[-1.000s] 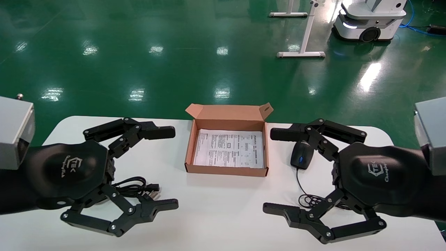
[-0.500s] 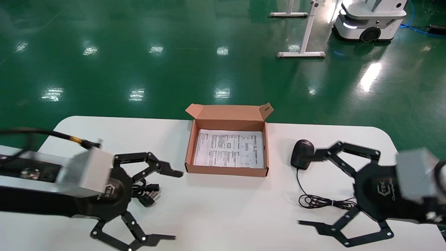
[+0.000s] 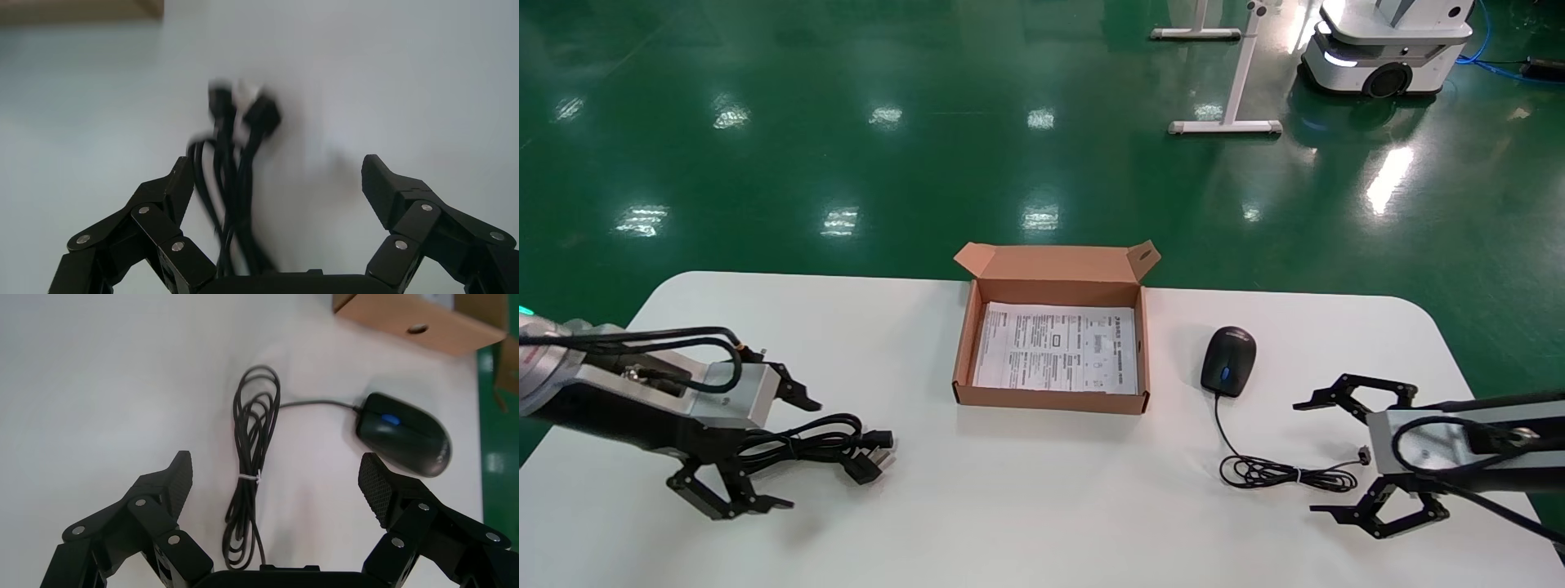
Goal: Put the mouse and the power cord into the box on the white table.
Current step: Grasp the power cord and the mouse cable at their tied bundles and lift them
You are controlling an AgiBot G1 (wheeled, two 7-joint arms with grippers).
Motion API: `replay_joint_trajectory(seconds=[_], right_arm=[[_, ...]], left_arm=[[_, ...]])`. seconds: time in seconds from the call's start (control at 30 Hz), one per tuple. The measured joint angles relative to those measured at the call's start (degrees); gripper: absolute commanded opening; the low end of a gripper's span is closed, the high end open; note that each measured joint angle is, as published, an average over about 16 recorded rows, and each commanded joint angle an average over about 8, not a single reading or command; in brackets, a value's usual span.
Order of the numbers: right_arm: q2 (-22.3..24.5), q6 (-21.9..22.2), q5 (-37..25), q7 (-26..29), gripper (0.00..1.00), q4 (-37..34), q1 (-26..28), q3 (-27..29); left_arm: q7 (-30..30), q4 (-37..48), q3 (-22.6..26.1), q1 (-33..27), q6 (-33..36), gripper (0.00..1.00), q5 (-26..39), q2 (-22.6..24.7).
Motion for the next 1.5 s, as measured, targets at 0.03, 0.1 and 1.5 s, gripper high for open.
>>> replay_joint_trajectory(seconds=[0.03, 0.1, 1.5], right_arm=[[-0.86, 0.17, -0.95, -1.22, 1.0, -1.75, 0.71, -0.49], [-2.54, 0.53, -2.57, -3.48, 1.0, -5.23, 2.07, -1.36], [-12.12, 2.78, -7.38, -13.09, 0.0, -28.83, 9.34, -4.17]], left_arm=[[1.46, 2.64, 0.8, -0.7, -0.2, 1.0, 0.87, 0.97], [4.3, 7.76, 2.1, -1.89, -0.65, 1.0, 2.33, 2.92], [19.71, 34.69, 4.88, -4.41, -3.84, 0.0, 5.88, 12.84]])
